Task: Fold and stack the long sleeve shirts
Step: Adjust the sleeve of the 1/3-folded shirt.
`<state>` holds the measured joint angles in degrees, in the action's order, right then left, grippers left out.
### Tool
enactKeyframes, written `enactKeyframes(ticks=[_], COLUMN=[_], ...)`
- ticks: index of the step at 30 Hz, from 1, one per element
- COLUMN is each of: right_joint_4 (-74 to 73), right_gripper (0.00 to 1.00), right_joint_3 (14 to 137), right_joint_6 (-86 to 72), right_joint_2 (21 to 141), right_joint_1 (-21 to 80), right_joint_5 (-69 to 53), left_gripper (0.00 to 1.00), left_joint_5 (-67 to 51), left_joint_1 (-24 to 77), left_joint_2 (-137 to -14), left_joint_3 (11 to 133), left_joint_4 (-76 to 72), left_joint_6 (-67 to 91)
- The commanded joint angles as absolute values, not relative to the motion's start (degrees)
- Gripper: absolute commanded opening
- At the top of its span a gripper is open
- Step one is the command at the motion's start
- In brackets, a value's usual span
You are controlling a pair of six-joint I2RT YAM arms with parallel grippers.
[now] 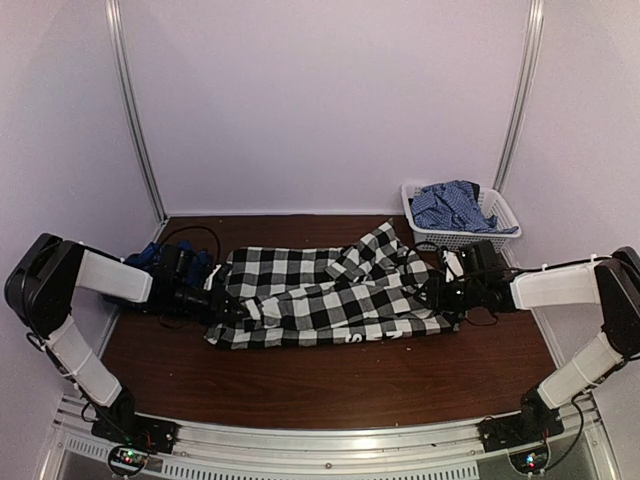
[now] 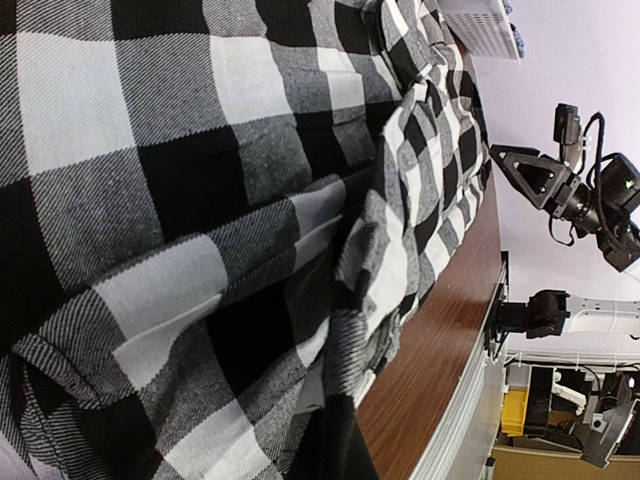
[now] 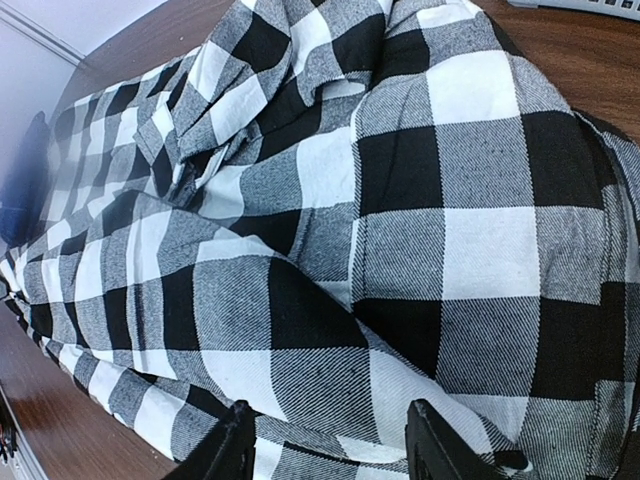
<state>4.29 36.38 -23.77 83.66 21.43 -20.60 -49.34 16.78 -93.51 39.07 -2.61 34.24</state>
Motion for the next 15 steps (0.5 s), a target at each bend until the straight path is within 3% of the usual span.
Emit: enactKeyframes(ticks=[1,15], right_joint_4=[4.92,4.09], right_gripper=[0.53,0.53], right_joint_3=[36.16,36.65], right_joint_6=[-23.38,-22.86], right_joint_2=[84.68,85.02], right_joint_1=[22.05,22.84], right_joint_5=[-18.86,-17.38], left_gripper=[0.00,0.00], left_joint_5=[-50.80,-48.78], left_joint_1=[15.67,14.55], left_joint_2=[-91.84,-93.60], left_joint_3=[37.94,37.54], left_joint_4=[-4.19,-5.10], left_joint_6=[34.43,35.03])
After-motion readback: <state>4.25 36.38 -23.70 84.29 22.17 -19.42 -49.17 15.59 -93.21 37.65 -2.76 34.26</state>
